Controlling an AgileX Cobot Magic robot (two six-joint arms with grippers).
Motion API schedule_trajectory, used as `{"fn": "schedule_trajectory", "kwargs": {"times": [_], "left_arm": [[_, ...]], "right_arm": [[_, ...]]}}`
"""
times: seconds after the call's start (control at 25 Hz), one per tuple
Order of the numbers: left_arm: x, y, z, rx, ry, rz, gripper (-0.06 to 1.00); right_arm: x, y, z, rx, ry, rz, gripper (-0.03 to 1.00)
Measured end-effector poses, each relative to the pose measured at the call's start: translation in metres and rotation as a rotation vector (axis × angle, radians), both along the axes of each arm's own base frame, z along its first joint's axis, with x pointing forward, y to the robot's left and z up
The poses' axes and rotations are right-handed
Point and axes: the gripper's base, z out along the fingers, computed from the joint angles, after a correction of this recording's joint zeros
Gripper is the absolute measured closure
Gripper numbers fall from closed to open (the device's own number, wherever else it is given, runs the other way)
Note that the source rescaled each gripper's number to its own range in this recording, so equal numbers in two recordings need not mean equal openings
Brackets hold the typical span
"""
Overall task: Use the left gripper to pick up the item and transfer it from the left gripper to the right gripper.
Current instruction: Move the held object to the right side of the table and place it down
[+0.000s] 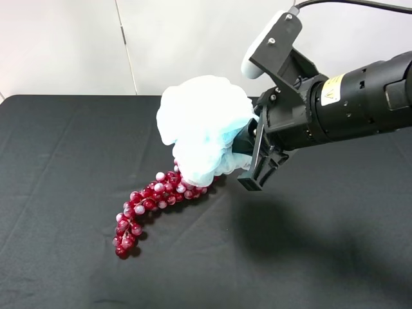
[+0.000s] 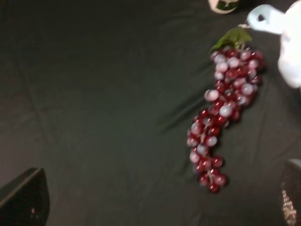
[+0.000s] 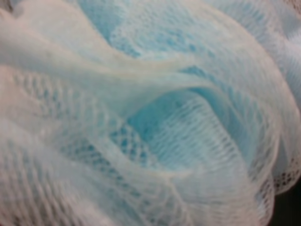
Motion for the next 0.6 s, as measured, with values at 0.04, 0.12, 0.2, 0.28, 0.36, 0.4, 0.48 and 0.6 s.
{"fn": "schedule_trajectory", "kwargs": {"times": [0.04, 0.12, 0.2, 0.28, 0.36, 0.4, 0.48, 0.6], "left_arm": [[-0.009, 0.003, -0.006, 0.003, -0.002, 0.016, -0.04], [-0.03, 0.011, -0.018, 0.006, -0.026, 0.05, -0.04], [-0.048, 0.017, -0.03, -0.004, -0.048, 0.074, -0.04], [-0.065, 0.022, -0.042, -0.013, -0.077, 0.088, -0.04], [-0.079, 0.026, -0.057, -0.02, -0.095, 0.089, -0.04], [-0.086, 0.027, -0.065, -0.024, -0.108, 0.089, -0.04], [-0.098, 0.03, -0.079, -0.022, -0.136, 0.079, -0.04], [-0.114, 0.034, -0.098, -0.009, -0.189, 0.052, -0.04]], "right_arm": [[0.0, 0.0, 0.0, -0.001, 0.001, 0.0, 0.95], [0.0, 0.0, 0.0, -0.001, 0.001, 0.0, 0.95], [0.0, 0.0, 0.0, -0.001, 0.001, 0.0, 0.95], [0.0, 0.0, 0.0, -0.001, 0.001, 0.0, 0.95], [0.0, 0.0, 0.0, 0.0, 0.003, -0.001, 0.95], [0.0, 0.0, 0.0, 0.003, 0.005, -0.004, 0.95], [0.0, 0.0, 0.0, 0.01, 0.014, -0.013, 0.95], [0.0, 0.0, 0.0, 0.014, 0.019, -0.019, 0.95]]}}
